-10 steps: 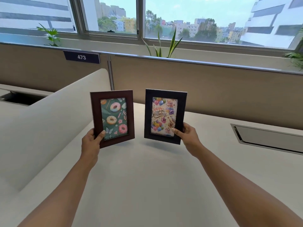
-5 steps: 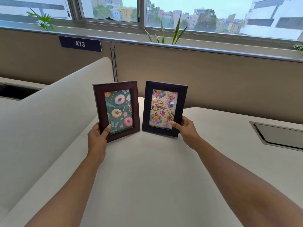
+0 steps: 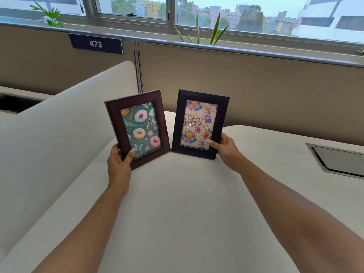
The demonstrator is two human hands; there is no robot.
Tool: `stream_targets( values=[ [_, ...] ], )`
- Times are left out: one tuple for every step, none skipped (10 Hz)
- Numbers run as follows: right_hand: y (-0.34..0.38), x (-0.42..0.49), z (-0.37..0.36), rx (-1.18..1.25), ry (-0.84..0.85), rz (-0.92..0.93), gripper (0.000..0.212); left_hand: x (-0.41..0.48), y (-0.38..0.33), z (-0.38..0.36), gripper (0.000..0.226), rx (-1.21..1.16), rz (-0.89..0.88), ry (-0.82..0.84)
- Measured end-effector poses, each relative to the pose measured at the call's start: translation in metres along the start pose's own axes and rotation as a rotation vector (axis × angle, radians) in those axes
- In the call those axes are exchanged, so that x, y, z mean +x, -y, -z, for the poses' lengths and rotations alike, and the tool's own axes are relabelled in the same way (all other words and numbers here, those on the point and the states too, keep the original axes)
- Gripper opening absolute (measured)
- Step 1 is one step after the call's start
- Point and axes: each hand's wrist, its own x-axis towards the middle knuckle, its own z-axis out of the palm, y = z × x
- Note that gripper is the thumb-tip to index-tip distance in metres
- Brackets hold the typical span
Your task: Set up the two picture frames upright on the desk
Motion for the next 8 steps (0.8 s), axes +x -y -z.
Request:
stream_targets(
  values=[
    [0.0, 0.0, 0.001, -0.018, 0.006, -0.006, 0.043, -0.001, -0.001, -0.001, 0.037, 0.026, -0.012, -0.008],
    [0.0, 0.002, 0.001, -0.033, 0.012, -0.008, 0.044, -0.001, 0.0, -0.001, 0.037, 0.052, -0.025, -0.015],
    [-0.002, 0.003, 0.0, -0.035, 0.008, -0.003, 0.043, -0.002, -0.001, -0.001, 0.037, 0.075, -0.012, -0.012],
    [-0.006, 0.002, 0.001, -0.038, 0.008, 0.016, 0.045, -0.003, -0.002, 0.0, 0.043, 0.108, -0.008, -0.021],
    [-0.011, -0.001, 0.002, -0.067, -0.002, 0.021, 0.051, -0.006, -0.003, -0.001, 0.056, 0.205, -0.013, -0.048],
    [-0.018, -0.009, 0.002, -0.149, -0.067, 0.023, 0.06, -0.015, 0.001, -0.004, 0.06, 0.367, -0.034, -0.127],
    [-0.02, -0.02, 0.001, -0.351, -0.124, 0.008, 0.067, -0.028, -0.001, -0.012, 0.061, 0.574, -0.009, -0.238],
    [-0.028, -0.034, 0.01, -0.652, -0.186, -0.002, 0.073, -0.047, 0.0, -0.022, 0.064, 0.761, 0.02, -0.256]
  ],
)
